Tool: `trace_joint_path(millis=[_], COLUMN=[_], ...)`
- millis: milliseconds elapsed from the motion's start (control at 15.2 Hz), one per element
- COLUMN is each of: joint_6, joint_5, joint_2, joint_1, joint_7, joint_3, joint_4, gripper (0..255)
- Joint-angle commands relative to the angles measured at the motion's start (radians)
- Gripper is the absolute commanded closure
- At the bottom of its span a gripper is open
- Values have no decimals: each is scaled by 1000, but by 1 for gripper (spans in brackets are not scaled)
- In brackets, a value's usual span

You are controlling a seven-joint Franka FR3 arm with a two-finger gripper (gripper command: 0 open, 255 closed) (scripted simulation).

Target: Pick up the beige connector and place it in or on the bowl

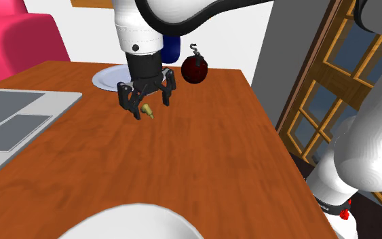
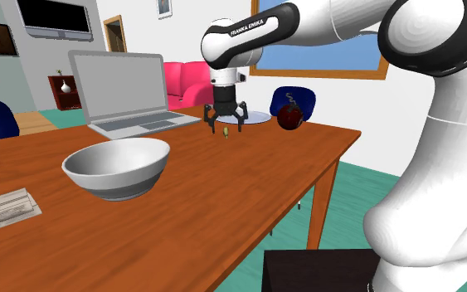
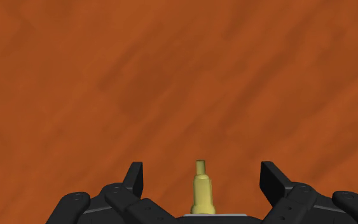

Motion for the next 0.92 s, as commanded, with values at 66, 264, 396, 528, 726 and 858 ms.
trace_joint_path(millis=[66,264,396,528,726,858], joint_6=[19,19,19,19,19,19], joint_5=[1,1,1,1,1,1], joint_2=[-2,-2,-2,-2,-2,-1], joint_1=[0,0,0,0,0,0], joint_7=[0,0,0,0,0,0], joint_3=[0,0,0,0,0,0], joint_4=[-20,-20,-20,-20,-20,-20], gripper=[0,0,0,255,255,255])
